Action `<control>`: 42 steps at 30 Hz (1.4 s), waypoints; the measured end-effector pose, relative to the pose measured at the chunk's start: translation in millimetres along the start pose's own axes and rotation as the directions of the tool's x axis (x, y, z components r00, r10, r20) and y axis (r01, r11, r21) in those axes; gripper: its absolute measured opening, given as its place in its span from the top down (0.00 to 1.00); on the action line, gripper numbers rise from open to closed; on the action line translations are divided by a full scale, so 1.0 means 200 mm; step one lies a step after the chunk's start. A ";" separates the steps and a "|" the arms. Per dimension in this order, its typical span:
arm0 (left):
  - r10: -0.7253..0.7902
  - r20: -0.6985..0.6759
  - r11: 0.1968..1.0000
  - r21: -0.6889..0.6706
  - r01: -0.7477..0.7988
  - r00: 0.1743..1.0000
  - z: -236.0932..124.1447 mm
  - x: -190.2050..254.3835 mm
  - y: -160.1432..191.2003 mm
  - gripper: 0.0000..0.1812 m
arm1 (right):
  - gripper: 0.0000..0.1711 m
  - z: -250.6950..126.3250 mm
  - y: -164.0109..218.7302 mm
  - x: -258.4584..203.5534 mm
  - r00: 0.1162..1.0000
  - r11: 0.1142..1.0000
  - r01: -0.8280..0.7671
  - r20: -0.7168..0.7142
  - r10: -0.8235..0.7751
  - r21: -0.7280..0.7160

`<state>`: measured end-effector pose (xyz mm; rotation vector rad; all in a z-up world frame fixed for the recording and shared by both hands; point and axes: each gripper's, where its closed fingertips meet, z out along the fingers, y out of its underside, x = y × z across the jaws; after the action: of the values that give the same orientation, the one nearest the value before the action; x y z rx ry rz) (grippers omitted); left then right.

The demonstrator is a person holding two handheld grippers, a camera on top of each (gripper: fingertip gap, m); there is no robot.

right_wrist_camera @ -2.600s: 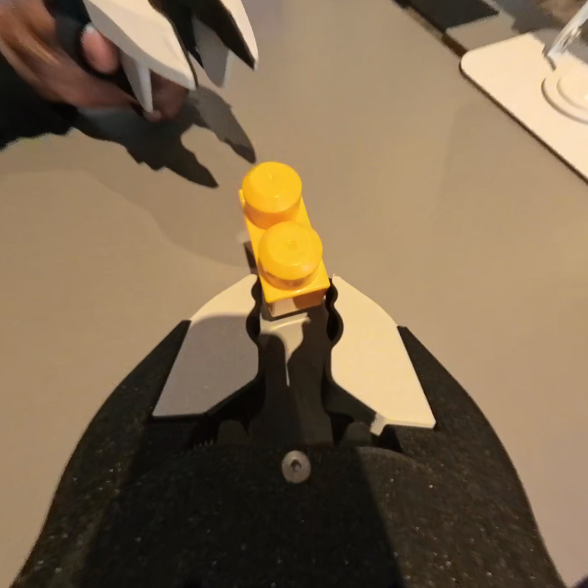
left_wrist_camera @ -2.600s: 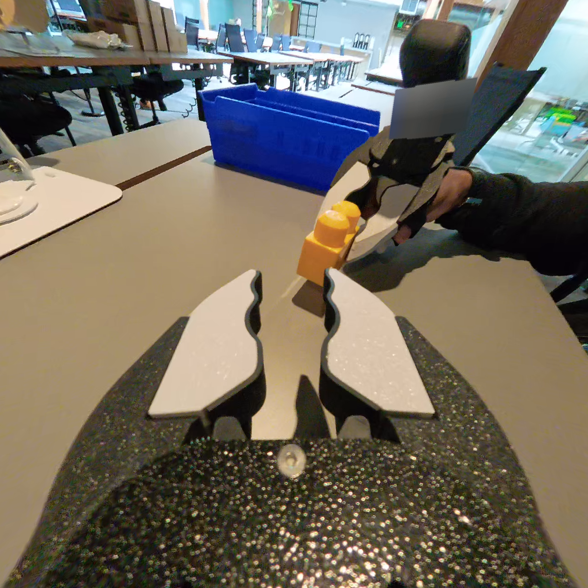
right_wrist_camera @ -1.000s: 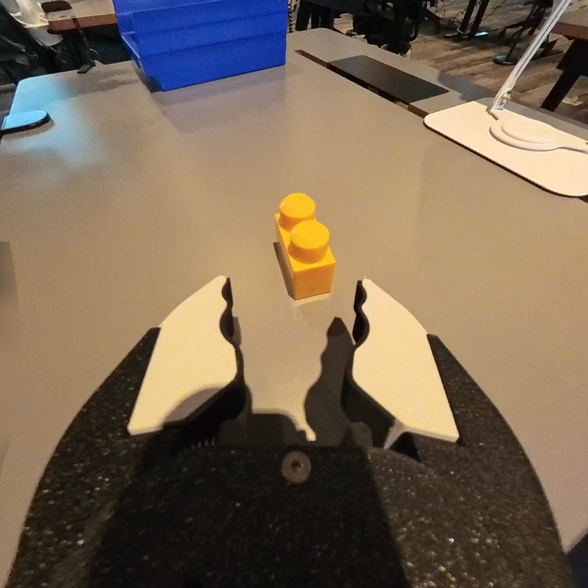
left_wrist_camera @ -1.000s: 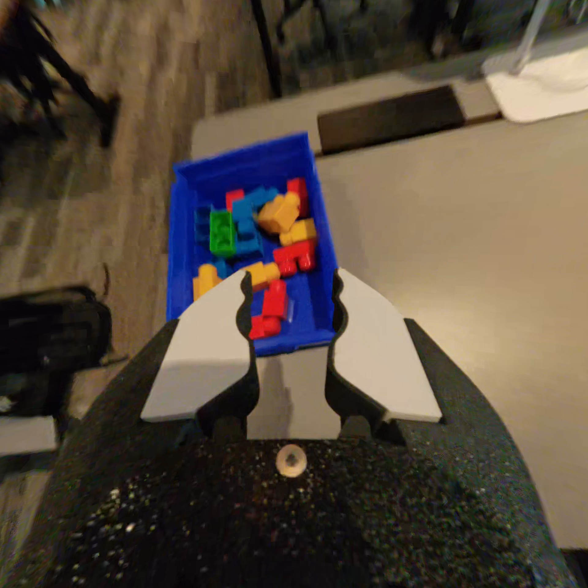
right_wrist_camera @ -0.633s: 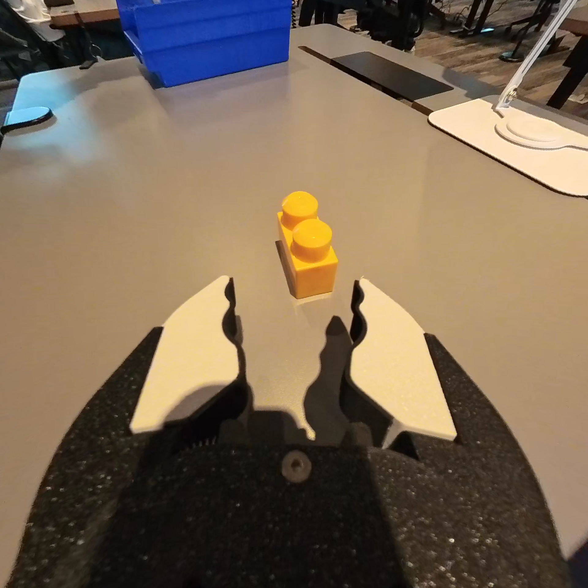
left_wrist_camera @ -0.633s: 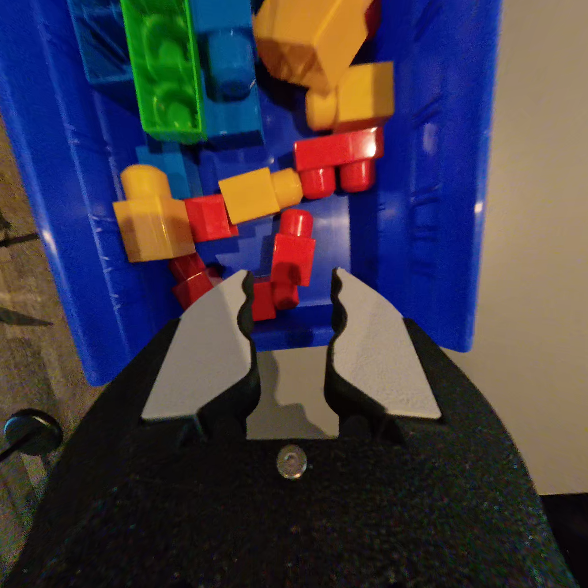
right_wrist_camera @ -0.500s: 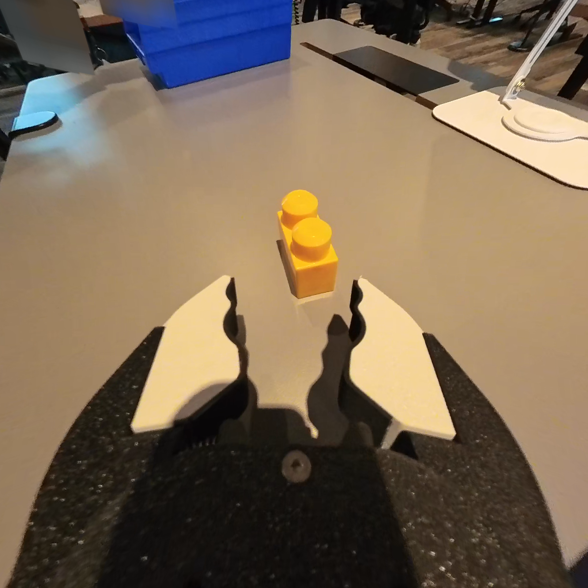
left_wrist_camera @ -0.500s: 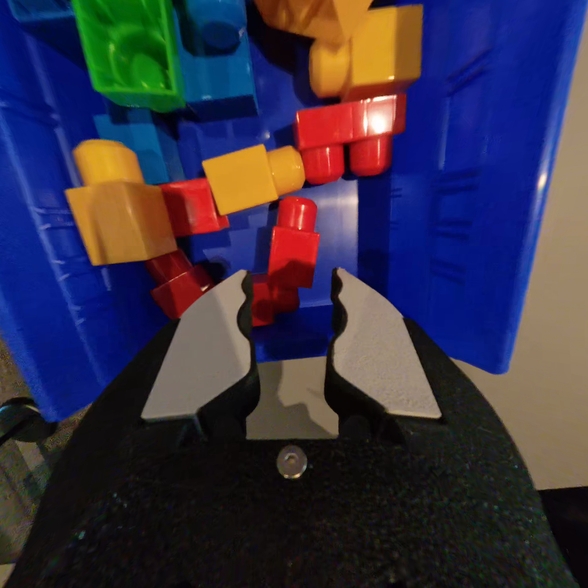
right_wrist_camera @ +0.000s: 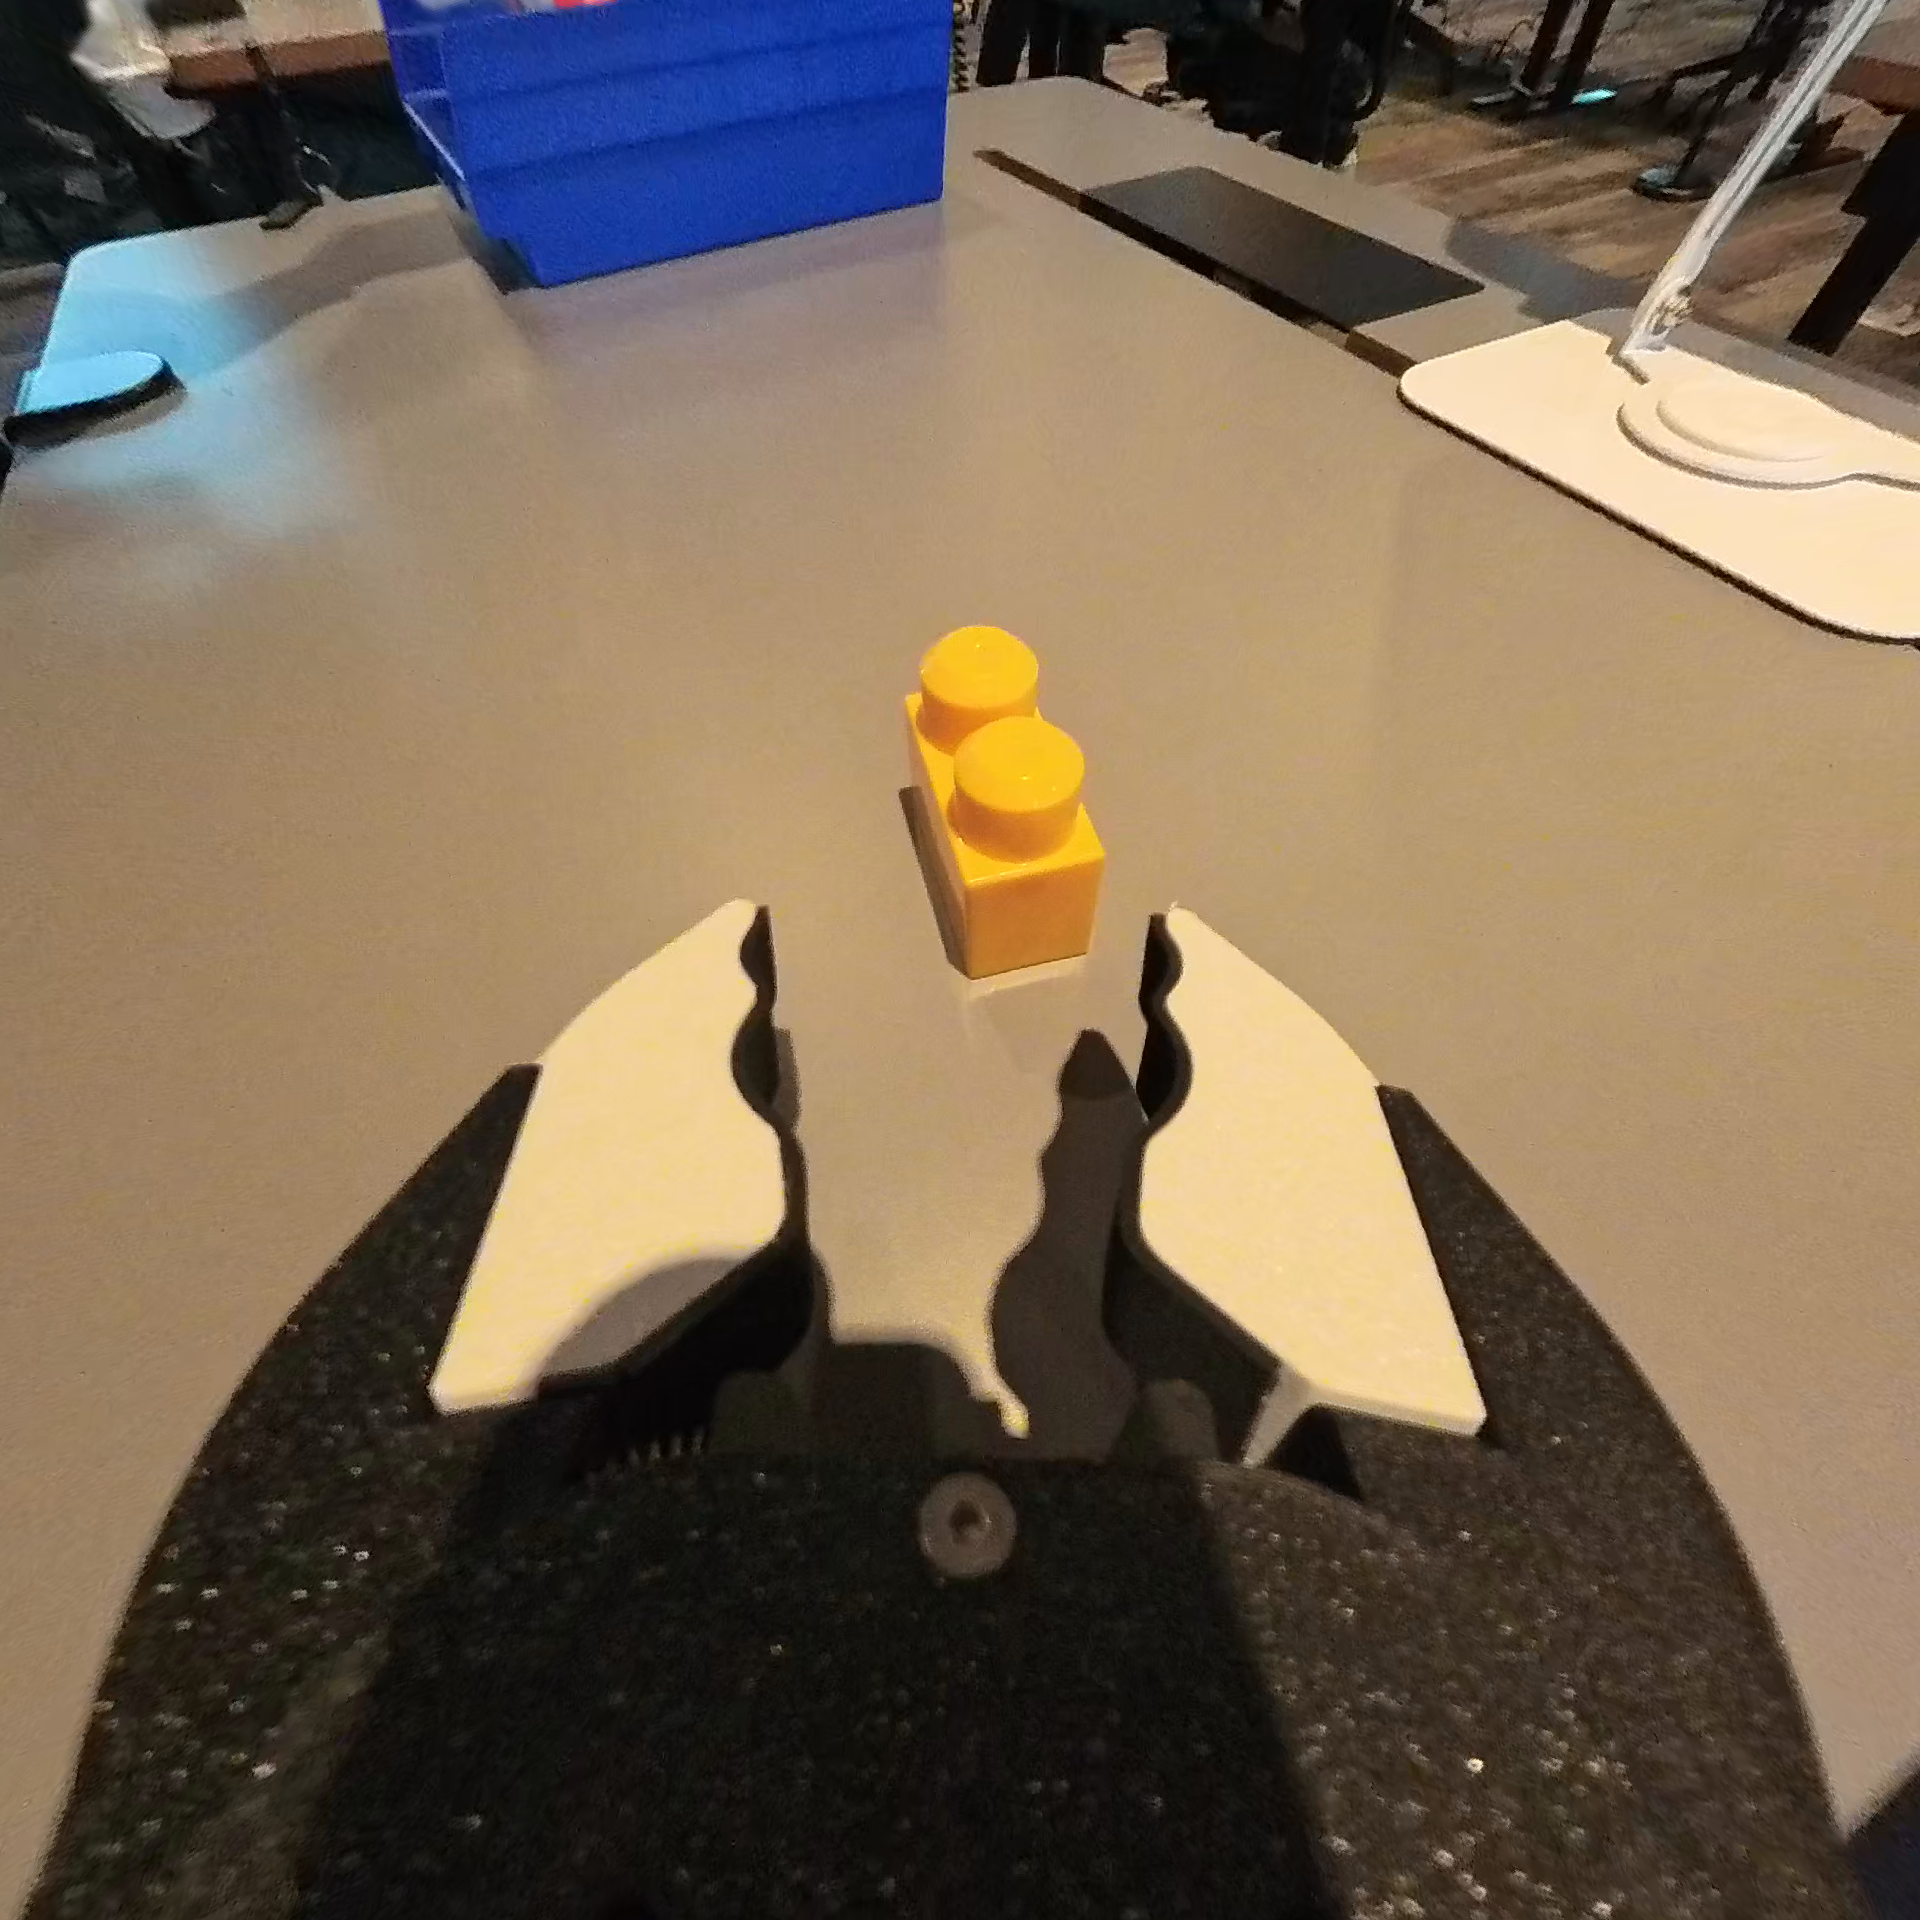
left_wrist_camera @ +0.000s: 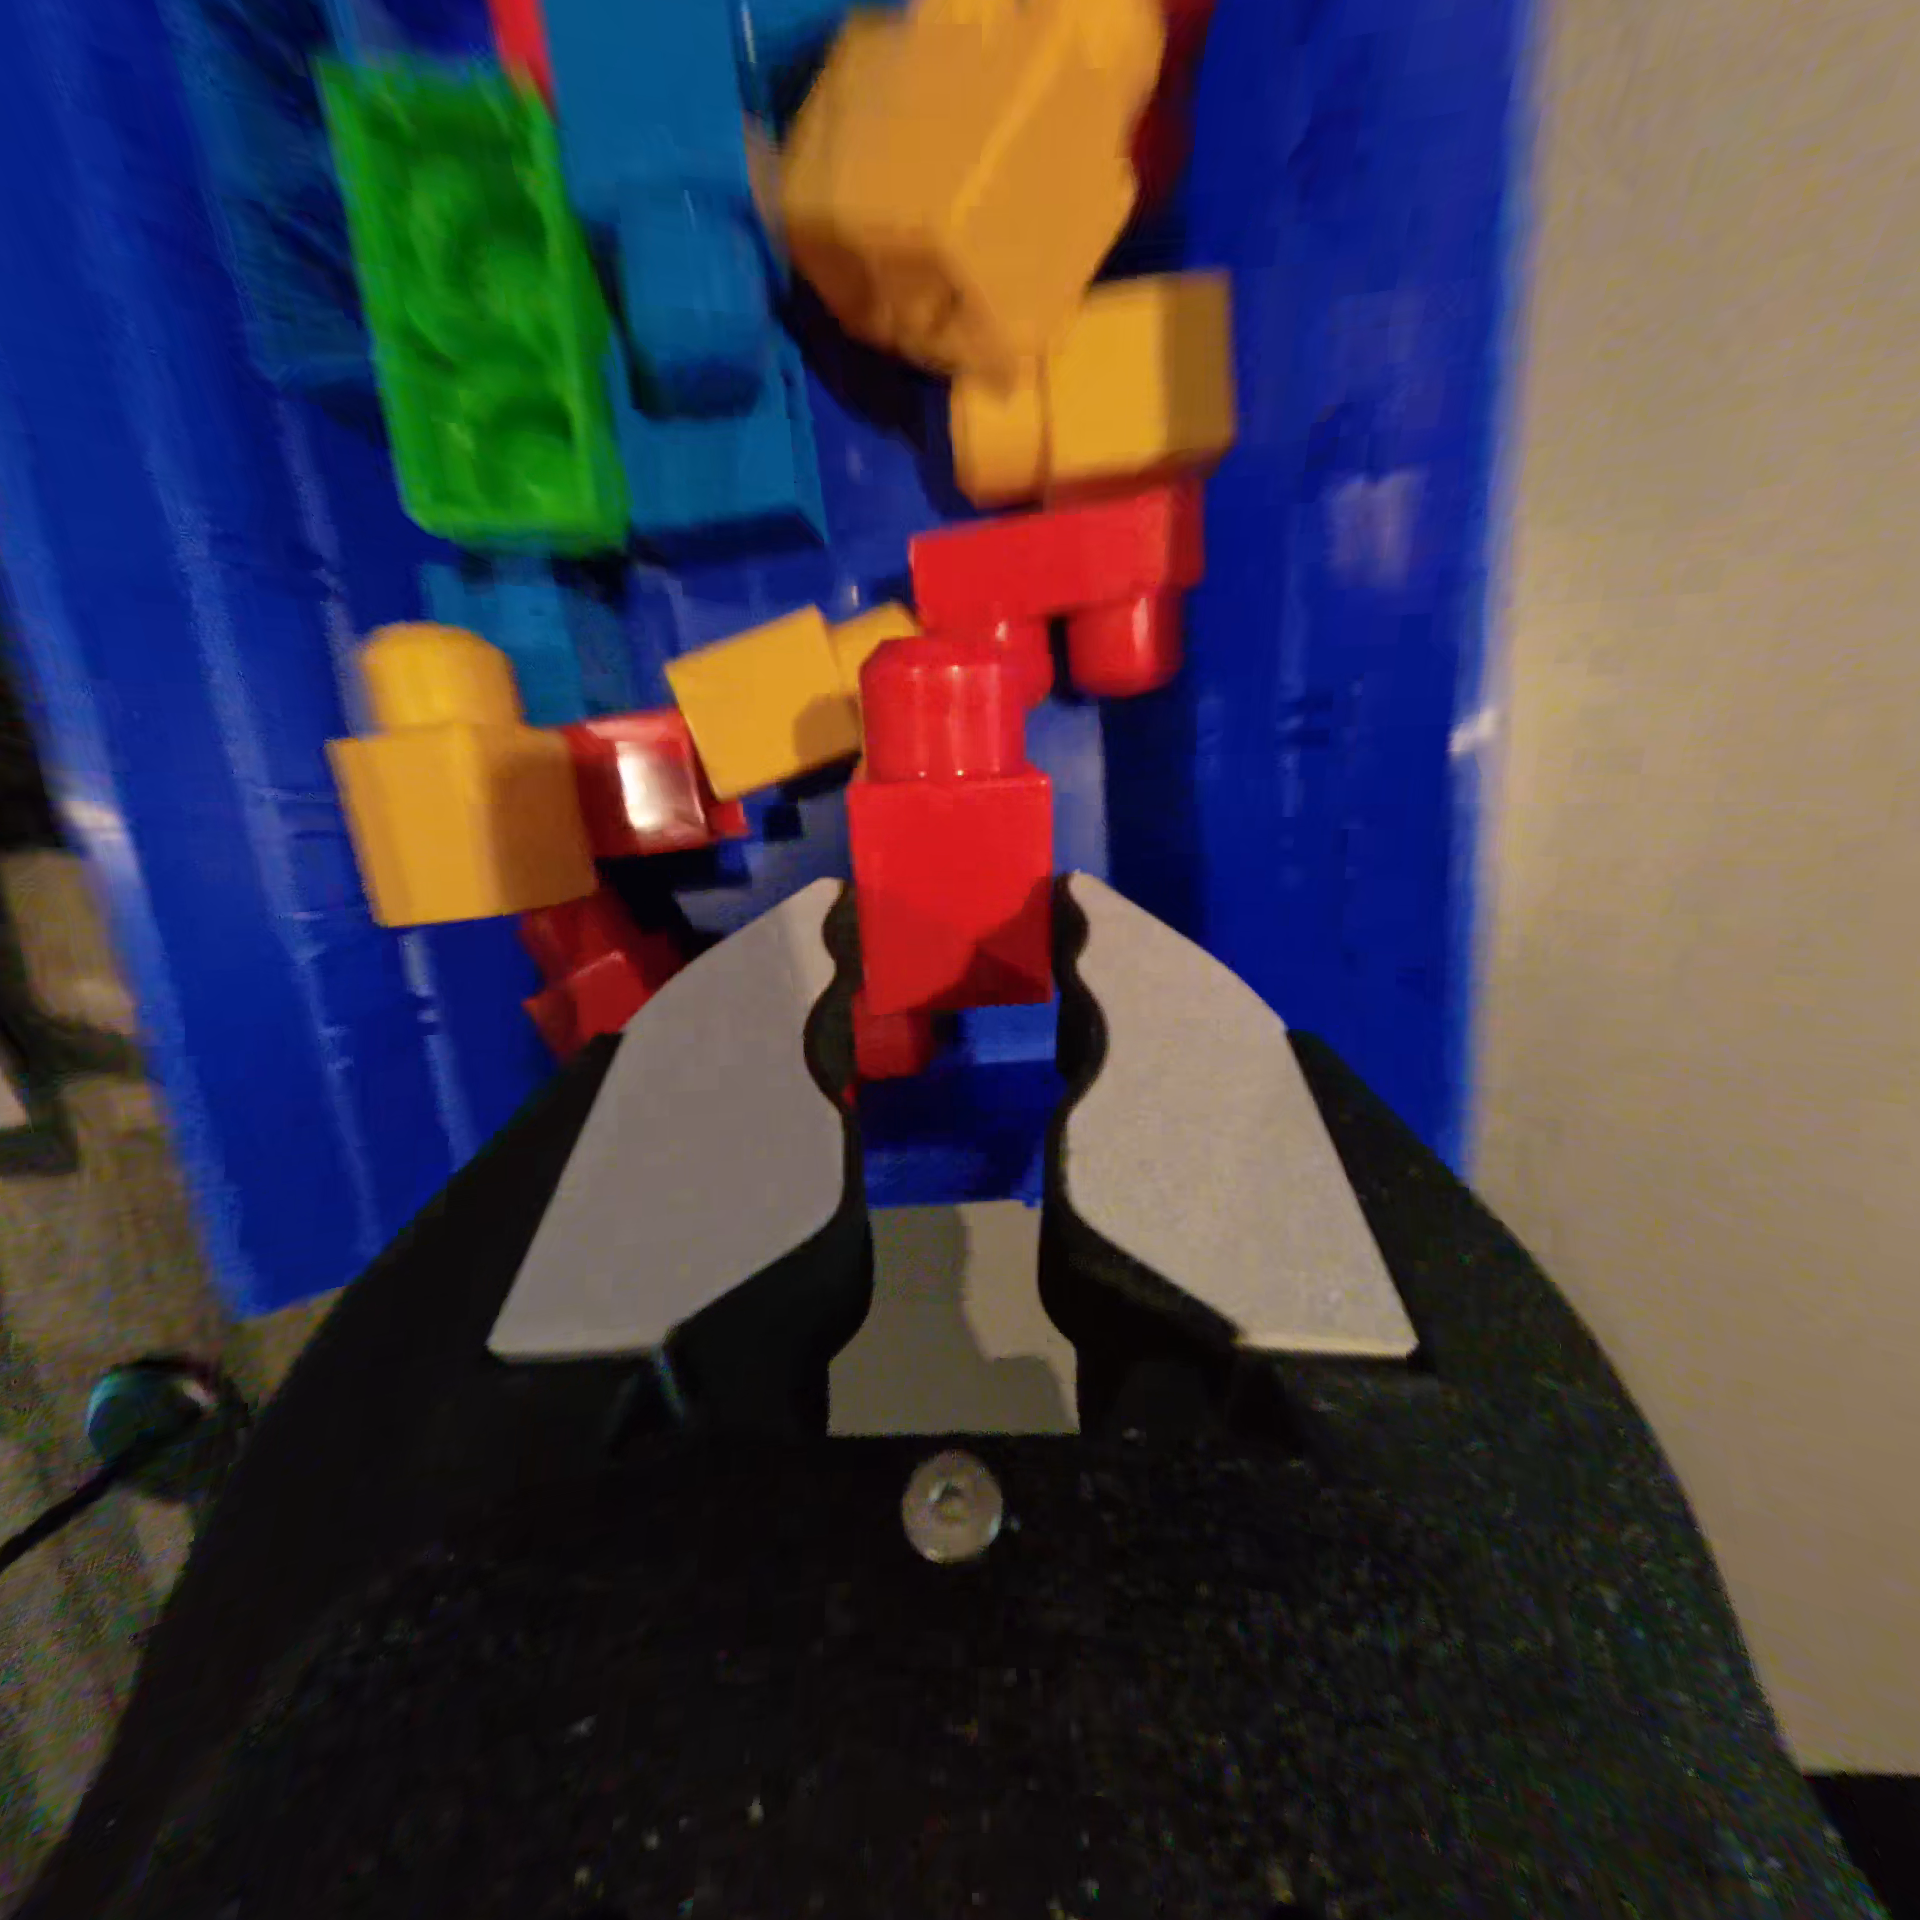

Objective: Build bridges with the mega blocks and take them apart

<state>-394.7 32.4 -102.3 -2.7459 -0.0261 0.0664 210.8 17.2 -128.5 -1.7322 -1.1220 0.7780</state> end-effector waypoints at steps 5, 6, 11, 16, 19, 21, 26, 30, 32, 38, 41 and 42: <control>0.297 -0.127 0.838 0.510 -0.194 0.947 -0.51 0.63 -0.29 0.81 | 0.62 -0.02 -0.05 0.01 1.000 0.997 0.006 -0.023 -0.004 0.079; 0.437 -0.193 0.745 0.625 -0.233 0.878 -0.60 0.89 -0.32 0.81 | 0.63 -0.03 -0.08 0.01 1.000 0.994 0.014 -0.026 -0.011 0.113; 0.901 -0.189 0.295 0.927 -0.231 0.390 -0.71 2.01 -0.10 0.81 | 0.65 -0.10 -0.26 -0.11 0.996 0.951 0.091 -0.003 -0.094 0.297; 0.950 -0.110 0.192 0.944 -0.268 0.292 -0.38 2.58 0.10 0.81 | 0.67 -0.16 -0.33 -0.15 0.997 0.921 0.054 0.038 -0.074 0.385; 0.960 -0.066 0.156 0.933 -0.324 0.272 -0.32 2.70 0.18 0.81 | 0.66 -0.15 -0.33 -0.17 0.994 0.922 -0.002 0.098 -0.040 0.388; 0.962 -0.062 0.155 0.925 -0.347 0.264 -0.30 2.73 0.20 0.81 | 0.66 -0.15 -0.34 -0.18 0.991 0.918 -0.036 0.134 -0.019 0.394; 0.970 -0.067 0.148 0.927 -0.345 0.234 -0.29 2.76 0.24 0.81 | 0.67 -0.11 -0.32 -0.22 0.987 0.928 -0.015 0.152 -0.045 0.371; 0.974 -0.057 0.135 0.926 -0.353 0.221 -0.29 2.77 0.26 0.81 | 0.72 -0.08 -0.31 -0.26 0.982 0.932 -0.006 0.177 -0.062 0.362; 0.975 -0.059 0.133 0.927 -0.351 0.213 -0.29 2.77 0.27 0.81 | 0.73 -0.07 -0.31 -0.28 0.980 0.935 -0.002 0.185 -0.068 0.355; 0.980 -0.059 0.127 0.923 -0.365 0.192 -0.27 2.79 0.29 0.81 | 0.80 -0.04 -0.29 -0.30 0.978 0.939 0.012 0.192 -0.083 0.344; 0.981 -0.061 0.127 0.920 -0.371 0.184 -0.26 2.80 0.29 0.81 | 0.83 -0.03 -0.29 -0.30 0.981 0.944 0.021 0.173 -0.083 0.331; 0.981 -0.063 0.129 0.920 -0.371 0.184 -0.26 2.80 0.29 0.81 | 0.83 -0.03 -0.29 -0.30 0.982 0.944 0.024 0.170 -0.084 0.328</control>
<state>168.3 -26.5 -101.0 -1.3735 1.4027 -0.5872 172.5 -28.8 -71.8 -1.3700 -1.0864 1.0413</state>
